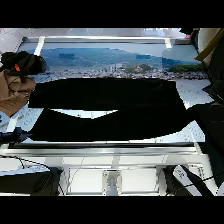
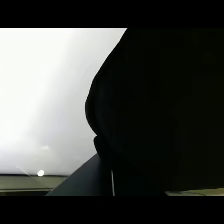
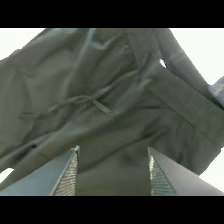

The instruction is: Fold the clothes and pants, and hang the long-sleeved shirts on hangers.

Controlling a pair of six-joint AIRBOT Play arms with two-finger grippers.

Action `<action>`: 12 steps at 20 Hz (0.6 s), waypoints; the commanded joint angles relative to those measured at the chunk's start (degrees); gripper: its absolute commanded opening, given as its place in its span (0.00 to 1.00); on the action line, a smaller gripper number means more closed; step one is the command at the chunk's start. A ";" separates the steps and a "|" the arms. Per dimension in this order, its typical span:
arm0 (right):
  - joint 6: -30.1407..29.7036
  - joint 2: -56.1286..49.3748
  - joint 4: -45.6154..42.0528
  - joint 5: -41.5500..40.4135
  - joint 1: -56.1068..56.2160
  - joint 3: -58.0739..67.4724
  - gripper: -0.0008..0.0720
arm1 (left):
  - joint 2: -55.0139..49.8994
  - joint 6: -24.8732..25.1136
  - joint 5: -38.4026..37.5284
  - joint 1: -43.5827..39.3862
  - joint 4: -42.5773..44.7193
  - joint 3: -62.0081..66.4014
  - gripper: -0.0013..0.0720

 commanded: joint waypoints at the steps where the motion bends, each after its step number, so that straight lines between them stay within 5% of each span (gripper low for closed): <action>1: -2.43 0.85 -9.79 5.40 -0.04 -0.33 0.62 | 2.60 -3.82 -0.20 1.03 -0.07 2.89 0.03; 4: -3.06 2.16 -13.57 4.81 -0.07 -8.13 0.62 | 6.32 -9.31 1.62 2.25 -0.17 8.17 0.03; 9: -1.97 2.29 -2.19 -10.88 -0.04 -33.31 0.63 | 9.25 -13.64 3.41 2.10 -0.26 9.05 0.03; 12: -3.02 2.32 -2.38 -18.18 -0.07 -42.99 0.64 | 9.38 -15.02 2.75 2.10 -0.24 9.05 0.03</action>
